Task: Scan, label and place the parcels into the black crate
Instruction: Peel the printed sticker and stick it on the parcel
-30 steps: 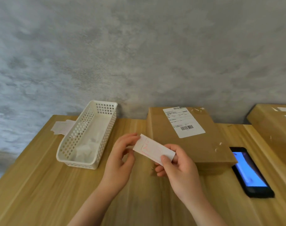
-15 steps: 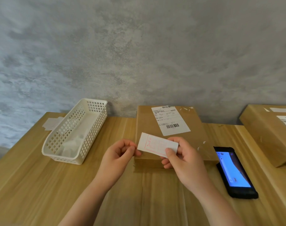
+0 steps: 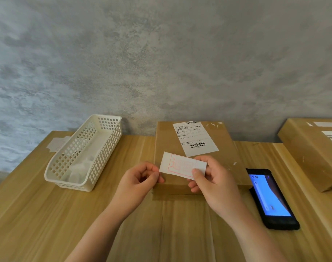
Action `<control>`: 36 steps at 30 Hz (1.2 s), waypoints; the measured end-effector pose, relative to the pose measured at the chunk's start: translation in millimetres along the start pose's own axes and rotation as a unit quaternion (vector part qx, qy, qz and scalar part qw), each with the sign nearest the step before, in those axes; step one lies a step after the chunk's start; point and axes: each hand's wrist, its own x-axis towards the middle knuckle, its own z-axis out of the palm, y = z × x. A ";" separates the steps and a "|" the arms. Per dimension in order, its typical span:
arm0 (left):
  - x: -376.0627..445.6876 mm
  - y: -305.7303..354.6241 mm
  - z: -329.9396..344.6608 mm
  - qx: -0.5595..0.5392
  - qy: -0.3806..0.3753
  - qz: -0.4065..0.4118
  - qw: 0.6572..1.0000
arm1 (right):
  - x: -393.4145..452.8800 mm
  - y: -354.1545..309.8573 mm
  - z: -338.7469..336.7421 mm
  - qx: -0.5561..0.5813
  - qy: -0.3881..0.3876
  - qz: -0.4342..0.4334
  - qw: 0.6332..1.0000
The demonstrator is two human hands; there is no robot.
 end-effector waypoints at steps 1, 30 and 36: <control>-0.1 -0.5 -0.2 -0.001 -0.001 0.000 1.000 | 0.2 0.3 0.0 -0.002 -0.001 0.000 1.000; 10.4 4.6 3.1 0.004 -0.011 0.083 0.996 | 10.6 18.1 50.7 -0.240 0.143 -0.308 0.909; 15.8 -1.2 4.9 0.025 -0.021 0.073 0.997 | 22.4 33.0 49.4 -0.162 0.089 -0.270 0.945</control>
